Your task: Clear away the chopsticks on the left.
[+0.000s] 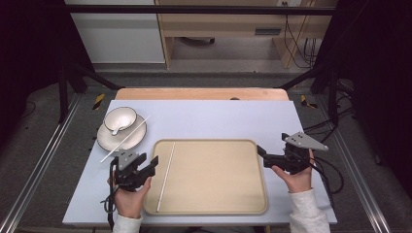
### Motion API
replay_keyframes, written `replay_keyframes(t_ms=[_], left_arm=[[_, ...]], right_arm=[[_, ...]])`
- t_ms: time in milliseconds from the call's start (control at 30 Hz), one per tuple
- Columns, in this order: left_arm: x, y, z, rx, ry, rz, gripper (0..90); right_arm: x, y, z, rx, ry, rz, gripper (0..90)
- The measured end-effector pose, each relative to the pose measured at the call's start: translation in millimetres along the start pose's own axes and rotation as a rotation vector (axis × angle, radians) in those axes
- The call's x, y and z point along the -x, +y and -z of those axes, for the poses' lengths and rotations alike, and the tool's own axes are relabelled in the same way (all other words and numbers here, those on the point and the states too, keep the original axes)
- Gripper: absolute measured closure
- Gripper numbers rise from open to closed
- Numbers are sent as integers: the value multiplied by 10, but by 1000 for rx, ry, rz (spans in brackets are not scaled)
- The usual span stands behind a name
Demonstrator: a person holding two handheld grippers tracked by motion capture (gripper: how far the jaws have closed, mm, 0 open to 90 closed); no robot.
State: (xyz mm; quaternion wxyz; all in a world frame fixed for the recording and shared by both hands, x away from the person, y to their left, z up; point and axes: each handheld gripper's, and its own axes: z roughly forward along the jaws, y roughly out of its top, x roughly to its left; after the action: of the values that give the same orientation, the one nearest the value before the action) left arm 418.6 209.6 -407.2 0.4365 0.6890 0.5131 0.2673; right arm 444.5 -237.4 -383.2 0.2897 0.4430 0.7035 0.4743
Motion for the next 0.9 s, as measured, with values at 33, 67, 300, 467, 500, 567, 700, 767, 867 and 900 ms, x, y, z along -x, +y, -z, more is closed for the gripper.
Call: replay_keyframes(t_ms=[33, 67, 300, 467, 500, 567, 700, 767, 867, 900], left_arm=[[-14, 32, 1, 2, -10, -8, 483], [-41, 75, 1, -5, -40, -10, 458], [-236, 274, 45, 5, -64, -51, 367], [-367, 304, 49, 4, -57, -55, 323], [-444, 309, 43, -4, -47, -66, 311], [-534, 299, 42, -3, -38, -67, 303], [-696, 246, 23, -19, -14, -68, 292], [-771, 210, -3, -34, -4, -74, 291], [-827, 186, -23, -52, 7, -78, 281], [-872, 162, -47, -60, 12, -81, 281]], right_arm=[[4, 3, 6, 3, 2, -3, 40], [8, 4, 11, 2, 2, -2, 40], [19, 13, 35, 9, 1, -6, 40], [26, 16, 42, 14, 1, -6, 39], [28, 16, 43, 13, -1, -6, 39], [30, 17, 43, 13, -2, -6, 40], [30, 14, 38, 10, -6, -5, 40], [27, 11, 28, 5, -8, -2, 40], [21, 8, 19, 0, -7, -1, 40], [15, 5, 14, -3, -5, 2, 40]])
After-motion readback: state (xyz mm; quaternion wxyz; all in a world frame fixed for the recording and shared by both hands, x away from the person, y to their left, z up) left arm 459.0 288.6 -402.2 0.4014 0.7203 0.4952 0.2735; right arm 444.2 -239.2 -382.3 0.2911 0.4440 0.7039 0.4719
